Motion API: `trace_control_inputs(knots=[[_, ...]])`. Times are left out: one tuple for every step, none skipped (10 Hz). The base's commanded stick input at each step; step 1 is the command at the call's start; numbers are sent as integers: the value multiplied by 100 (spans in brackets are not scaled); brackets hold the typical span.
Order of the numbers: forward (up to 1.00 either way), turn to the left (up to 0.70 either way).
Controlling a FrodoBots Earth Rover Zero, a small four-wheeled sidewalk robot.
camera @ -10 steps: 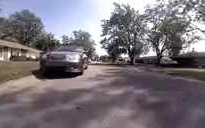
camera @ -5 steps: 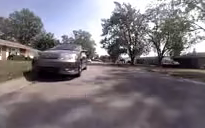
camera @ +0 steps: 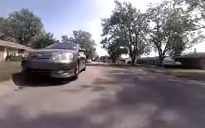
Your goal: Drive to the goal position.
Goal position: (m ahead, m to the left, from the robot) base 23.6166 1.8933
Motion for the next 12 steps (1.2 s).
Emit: trace_control_inputs(knots=[[100, 0], [100, 0], [100, 0], [100, 0], [100, 0], [100, 0], [100, 1], [100, 2], [100, 3], [100, 3], [100, 6], [100, 13]])
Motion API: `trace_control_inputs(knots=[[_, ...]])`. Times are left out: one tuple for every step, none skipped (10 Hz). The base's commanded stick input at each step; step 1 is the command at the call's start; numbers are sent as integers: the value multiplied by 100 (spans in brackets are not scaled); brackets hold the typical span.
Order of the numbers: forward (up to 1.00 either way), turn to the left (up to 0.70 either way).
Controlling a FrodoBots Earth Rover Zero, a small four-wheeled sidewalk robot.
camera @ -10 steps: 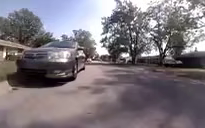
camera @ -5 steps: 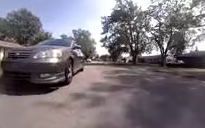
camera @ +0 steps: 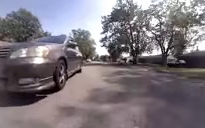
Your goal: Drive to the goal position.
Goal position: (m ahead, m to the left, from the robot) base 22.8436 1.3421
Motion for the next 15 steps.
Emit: trace_control_inputs(knots=[[100, 16], [100, 7], [100, 2], [100, 2], [100, 2], [100, 0], [100, 0], [100, 1], [100, 1], [100, 1], [100, 2], [100, 2], [100, 1], [100, 1], [100, 0]])
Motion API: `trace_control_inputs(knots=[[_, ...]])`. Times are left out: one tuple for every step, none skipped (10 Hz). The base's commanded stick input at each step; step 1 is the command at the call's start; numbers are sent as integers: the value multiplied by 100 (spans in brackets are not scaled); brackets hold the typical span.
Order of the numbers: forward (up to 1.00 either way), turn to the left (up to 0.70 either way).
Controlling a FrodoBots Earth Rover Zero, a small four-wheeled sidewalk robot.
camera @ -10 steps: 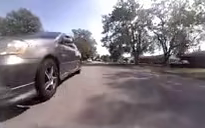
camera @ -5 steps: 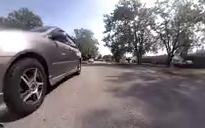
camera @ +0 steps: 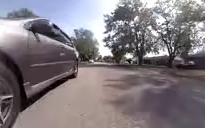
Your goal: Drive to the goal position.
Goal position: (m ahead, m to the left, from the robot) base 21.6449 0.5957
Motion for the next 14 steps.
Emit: trace_control_inputs(knots=[[100, 0], [100, 0], [100, 0], [100, 8], [100, 15], [100, 22], [100, 10], [100, 2], [100, 1], [100, 2], [100, 3], [100, 3], [100, 3], [100, 3]])
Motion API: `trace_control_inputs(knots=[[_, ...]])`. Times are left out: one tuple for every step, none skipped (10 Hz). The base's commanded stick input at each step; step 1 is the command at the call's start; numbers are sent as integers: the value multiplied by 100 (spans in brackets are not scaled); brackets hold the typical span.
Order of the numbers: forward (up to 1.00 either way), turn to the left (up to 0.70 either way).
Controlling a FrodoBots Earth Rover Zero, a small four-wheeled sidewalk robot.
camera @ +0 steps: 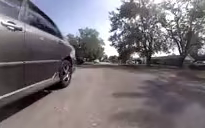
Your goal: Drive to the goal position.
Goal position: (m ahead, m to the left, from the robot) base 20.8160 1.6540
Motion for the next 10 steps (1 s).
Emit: trace_control_inputs(knots=[[100, 3], [100, 3], [100, 3], [100, 3], [100, 3], [100, 3], [100, 3], [100, 3], [100, 3], [100, 3]])
